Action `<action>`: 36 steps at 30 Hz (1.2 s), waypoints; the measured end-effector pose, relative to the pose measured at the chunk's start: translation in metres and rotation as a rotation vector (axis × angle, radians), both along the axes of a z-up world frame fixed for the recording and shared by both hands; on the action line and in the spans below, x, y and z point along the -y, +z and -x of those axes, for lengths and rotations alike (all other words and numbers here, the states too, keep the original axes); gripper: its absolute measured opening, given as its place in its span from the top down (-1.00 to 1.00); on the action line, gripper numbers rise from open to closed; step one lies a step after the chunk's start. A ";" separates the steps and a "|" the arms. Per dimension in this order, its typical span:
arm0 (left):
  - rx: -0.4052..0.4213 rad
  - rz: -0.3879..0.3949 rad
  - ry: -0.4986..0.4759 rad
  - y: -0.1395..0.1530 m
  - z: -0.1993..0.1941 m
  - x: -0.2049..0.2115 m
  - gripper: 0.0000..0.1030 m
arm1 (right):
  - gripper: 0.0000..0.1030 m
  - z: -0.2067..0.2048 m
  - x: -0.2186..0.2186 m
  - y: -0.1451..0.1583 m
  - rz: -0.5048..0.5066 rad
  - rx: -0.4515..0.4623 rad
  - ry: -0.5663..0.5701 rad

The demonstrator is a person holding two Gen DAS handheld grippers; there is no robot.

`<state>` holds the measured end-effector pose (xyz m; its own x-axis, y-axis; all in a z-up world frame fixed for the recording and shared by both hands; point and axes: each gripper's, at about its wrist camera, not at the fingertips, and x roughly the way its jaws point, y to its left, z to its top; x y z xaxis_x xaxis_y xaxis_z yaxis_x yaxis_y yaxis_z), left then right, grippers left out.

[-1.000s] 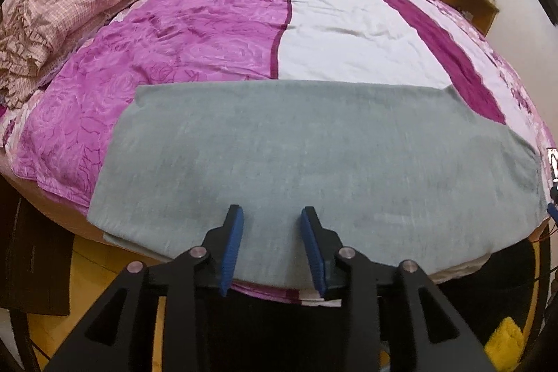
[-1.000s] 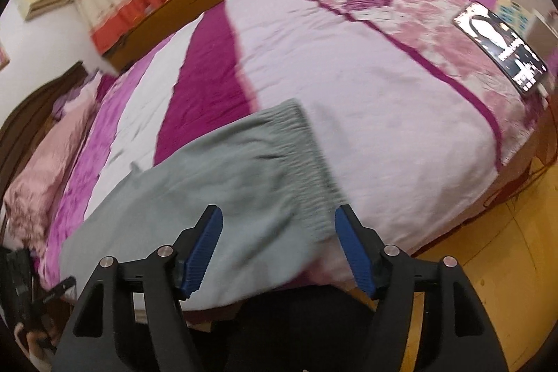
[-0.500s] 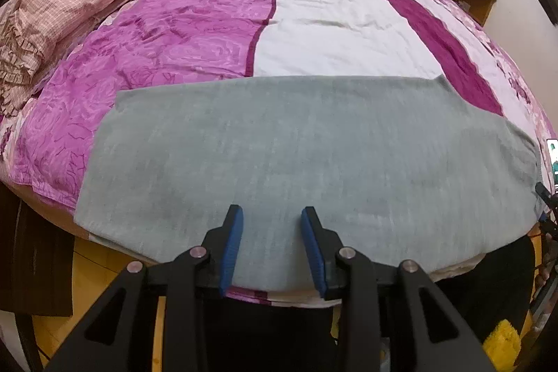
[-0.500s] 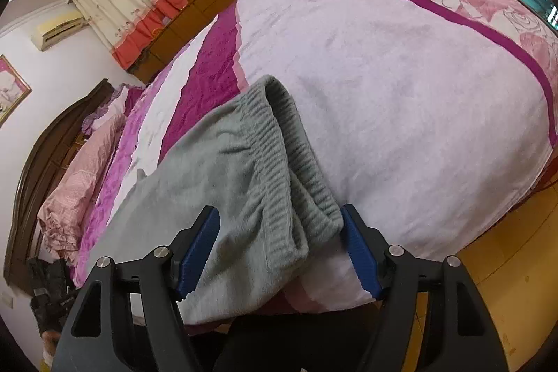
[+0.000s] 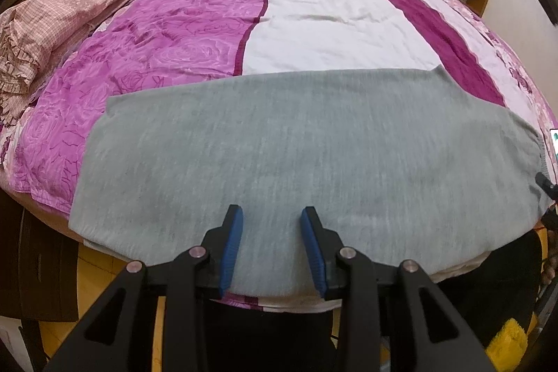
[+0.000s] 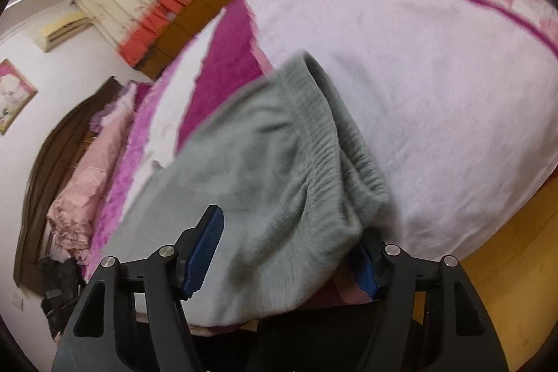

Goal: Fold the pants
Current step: 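Grasp the elastic waistband cuff with the right gripper, then lift the waistband with the right gripper and fold it over the pants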

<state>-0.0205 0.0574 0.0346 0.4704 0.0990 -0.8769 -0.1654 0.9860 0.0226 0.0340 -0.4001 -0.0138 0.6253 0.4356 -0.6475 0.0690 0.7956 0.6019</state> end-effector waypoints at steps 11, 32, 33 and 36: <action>0.010 -0.016 -0.010 -0.001 0.000 0.001 0.24 | -0.18 -0.003 -0.011 0.003 0.093 -0.023 0.008; 0.048 0.022 0.037 0.011 0.009 -0.023 0.24 | 0.89 0.017 -0.032 0.066 0.217 0.105 -0.035; 0.050 0.021 0.038 0.011 0.010 -0.025 0.24 | 0.89 0.017 -0.035 0.069 0.219 0.113 -0.025; 0.055 0.026 0.044 0.013 0.011 -0.029 0.24 | 0.89 0.017 -0.045 0.079 0.233 0.135 0.008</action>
